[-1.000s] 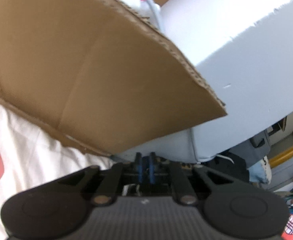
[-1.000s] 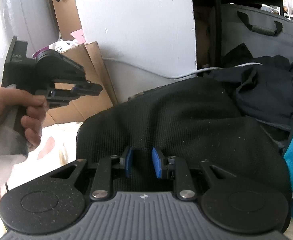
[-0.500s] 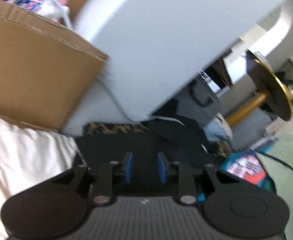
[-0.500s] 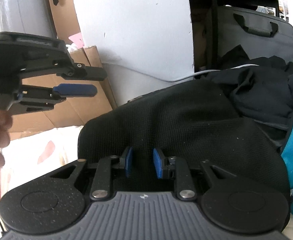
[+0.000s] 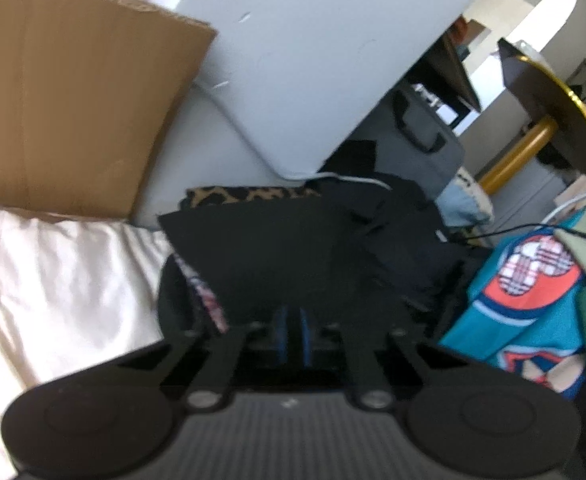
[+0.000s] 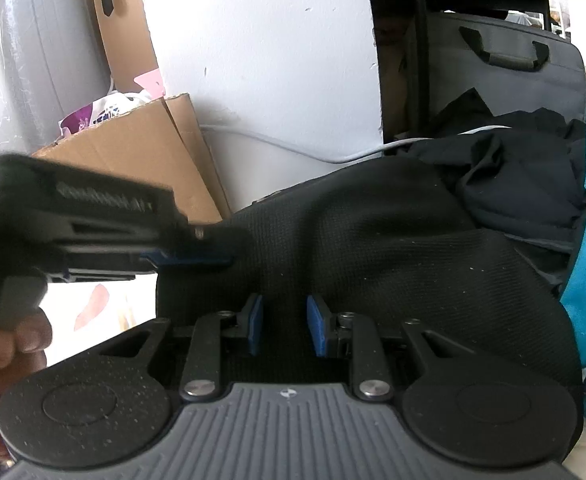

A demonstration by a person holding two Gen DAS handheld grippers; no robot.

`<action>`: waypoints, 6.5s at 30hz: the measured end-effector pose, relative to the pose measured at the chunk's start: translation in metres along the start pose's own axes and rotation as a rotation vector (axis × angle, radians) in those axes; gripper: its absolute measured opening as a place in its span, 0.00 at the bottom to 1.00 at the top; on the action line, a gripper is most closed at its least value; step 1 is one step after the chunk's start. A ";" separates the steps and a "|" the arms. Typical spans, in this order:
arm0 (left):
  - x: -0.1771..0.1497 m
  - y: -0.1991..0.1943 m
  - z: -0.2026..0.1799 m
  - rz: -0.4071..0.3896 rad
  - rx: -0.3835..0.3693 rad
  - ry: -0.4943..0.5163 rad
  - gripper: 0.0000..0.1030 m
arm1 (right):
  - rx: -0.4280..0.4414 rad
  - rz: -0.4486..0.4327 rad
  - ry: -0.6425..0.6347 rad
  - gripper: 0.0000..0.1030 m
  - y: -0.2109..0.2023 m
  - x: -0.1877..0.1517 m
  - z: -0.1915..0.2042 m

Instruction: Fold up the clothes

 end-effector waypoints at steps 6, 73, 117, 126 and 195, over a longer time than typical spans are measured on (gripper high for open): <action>-0.003 -0.002 0.001 -0.013 0.026 0.059 0.03 | -0.013 -0.022 0.003 0.33 -0.015 -0.003 -0.013; 0.033 -0.153 0.005 0.166 0.404 0.207 0.75 | -0.241 0.220 0.406 0.91 -0.132 -0.006 -0.076; 0.065 -0.509 0.029 0.194 0.680 0.034 0.97 | -0.088 0.307 0.334 0.98 -0.266 0.124 0.088; 0.050 -0.554 0.025 0.127 0.707 -0.029 0.97 | -0.025 0.327 0.271 0.98 -0.285 0.139 0.139; -0.111 -0.630 0.007 -0.039 0.869 -0.382 1.00 | 0.259 0.531 -0.173 0.98 -0.361 0.080 0.327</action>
Point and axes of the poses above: each gripper's, at about its wrist camera, not at the fingertips, and y roughly the way its jaws point, z to its left, x to its top, the point moved 8 cm from there along y, roughly the way its jaws point, and after that the axes turned 13 degrees about x, right-handed, at the moved point
